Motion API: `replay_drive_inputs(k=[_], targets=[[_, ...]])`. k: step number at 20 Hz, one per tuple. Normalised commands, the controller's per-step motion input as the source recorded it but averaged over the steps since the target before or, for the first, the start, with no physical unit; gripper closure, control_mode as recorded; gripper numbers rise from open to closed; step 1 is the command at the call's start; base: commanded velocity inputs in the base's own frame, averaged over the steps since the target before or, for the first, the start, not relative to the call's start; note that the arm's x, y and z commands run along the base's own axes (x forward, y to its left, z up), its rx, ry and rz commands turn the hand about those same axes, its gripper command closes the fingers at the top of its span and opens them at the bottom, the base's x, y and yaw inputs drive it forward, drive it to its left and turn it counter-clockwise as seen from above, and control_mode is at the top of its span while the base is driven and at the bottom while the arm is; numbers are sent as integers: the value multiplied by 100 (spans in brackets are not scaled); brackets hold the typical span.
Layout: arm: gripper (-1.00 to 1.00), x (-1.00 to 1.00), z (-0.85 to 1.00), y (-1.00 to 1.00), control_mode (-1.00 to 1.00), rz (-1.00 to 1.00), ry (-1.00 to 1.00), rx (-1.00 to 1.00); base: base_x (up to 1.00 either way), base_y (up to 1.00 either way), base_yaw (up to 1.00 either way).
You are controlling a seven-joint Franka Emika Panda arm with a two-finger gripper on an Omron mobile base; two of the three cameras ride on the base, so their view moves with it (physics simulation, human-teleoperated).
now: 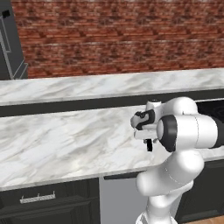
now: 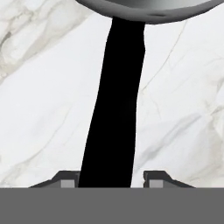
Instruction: Place both pans onto different burners. Then place the garlic and the shrimp on different pans.
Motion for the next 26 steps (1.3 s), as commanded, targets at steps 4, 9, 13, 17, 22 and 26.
replay_drive_inputs(k=[4,9,13,17,22,26], targets=[[100,-10,34,0,-100,0,-5,0,0,0,0],[100,-22,64,0,-100,0,-11,-1,0,0,0],[100,-35,65,0,-100,0,-9,0,0,0,0],[100,-27,63,0,-100,0,0,0,0,0,0],[100,-29,39,0,-100,0,0,0,0,0,0],[100,-5,6,0,100,0,0,0,-17,-16,0]])
